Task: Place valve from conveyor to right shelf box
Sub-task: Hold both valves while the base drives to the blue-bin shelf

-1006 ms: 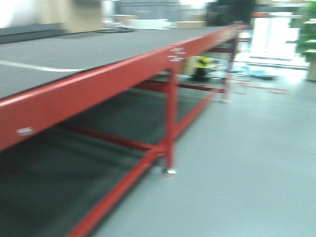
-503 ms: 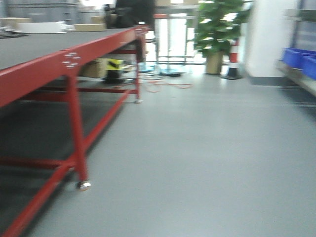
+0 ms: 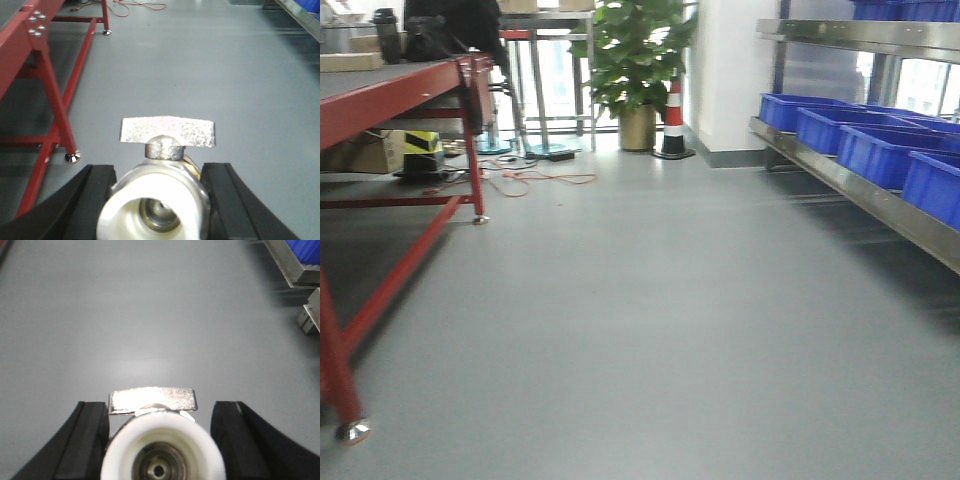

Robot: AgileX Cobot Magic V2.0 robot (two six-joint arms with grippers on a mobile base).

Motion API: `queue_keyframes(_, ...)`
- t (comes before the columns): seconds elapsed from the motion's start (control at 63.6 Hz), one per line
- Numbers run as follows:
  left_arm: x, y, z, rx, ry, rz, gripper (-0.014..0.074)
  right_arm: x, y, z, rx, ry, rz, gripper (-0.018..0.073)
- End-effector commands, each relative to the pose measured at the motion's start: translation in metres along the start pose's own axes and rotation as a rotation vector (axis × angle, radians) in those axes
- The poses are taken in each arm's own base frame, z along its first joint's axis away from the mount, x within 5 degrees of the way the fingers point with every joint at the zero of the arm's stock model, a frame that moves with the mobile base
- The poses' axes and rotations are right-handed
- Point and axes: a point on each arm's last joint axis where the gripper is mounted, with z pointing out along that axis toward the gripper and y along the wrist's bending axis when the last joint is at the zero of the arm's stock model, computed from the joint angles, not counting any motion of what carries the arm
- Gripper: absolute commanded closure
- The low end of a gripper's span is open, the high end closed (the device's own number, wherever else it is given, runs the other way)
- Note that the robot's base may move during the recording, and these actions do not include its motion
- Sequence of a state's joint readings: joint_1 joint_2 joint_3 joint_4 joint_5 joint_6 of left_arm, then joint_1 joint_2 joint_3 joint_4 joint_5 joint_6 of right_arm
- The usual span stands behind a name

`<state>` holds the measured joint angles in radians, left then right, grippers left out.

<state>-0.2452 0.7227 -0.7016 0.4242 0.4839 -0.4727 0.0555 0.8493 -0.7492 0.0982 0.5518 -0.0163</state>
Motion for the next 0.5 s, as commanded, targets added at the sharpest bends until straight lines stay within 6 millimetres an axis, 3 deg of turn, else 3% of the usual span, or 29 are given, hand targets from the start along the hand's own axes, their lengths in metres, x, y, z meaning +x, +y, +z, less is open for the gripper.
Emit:
queue_keyframes(0.0,-0.0059,-0.0011,-0.0026,0.018,-0.056,-0.006,0.0707,-0.0094,-0.0002,-0.0051,0.004,-0.089,-0.008,0.0721)
queue_keyframes(0.487,-0.0059,-0.0011,-0.0026,0.018,-0.056,-0.006,0.0707,-0.0094,-0.0002,-0.0051,0.004,-0.089,-0.008,0.0721)
